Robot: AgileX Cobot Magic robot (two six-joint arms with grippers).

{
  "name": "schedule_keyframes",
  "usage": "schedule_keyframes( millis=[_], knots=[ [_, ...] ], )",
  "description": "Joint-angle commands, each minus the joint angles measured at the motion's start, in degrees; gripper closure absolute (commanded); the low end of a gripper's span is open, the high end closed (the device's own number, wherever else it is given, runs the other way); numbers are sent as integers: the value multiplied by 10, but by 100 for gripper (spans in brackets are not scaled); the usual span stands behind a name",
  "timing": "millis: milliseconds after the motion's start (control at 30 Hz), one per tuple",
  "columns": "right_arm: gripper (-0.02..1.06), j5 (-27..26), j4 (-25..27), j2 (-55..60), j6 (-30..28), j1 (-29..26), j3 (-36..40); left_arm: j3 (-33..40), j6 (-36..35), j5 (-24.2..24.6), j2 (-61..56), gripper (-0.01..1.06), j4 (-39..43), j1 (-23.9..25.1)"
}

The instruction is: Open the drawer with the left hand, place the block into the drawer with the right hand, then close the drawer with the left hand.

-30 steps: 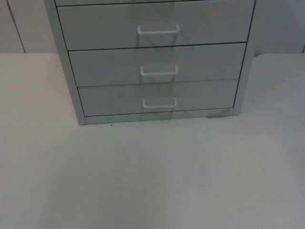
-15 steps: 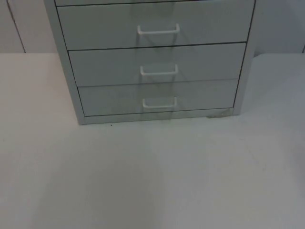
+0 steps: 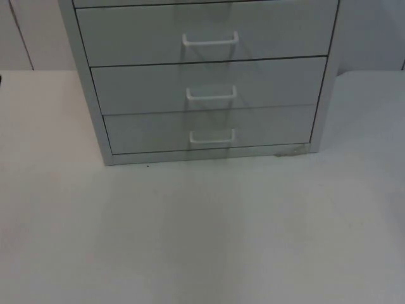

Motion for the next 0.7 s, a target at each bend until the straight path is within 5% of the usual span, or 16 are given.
schedule_keyframes(
  millis=[0, 67, 333, 667],
  knots=[
    [-1, -6, -2, 1, 0, -2, -5, -39, 23, 12, 43, 15, -23, -50],
    [-1, -7, -2, 2, 0, -2, -5, -49, 23, 10, 55, 15, -18, -73],
    [-1, -10, -2, 2, 0, -2, -5, -88, 11, -81, 163, 15, 100, -307],
    [-1, -10, -15, 2, 0, -2, -5, -88, -26, -157, 263, 18, 257, -446]
  ],
)
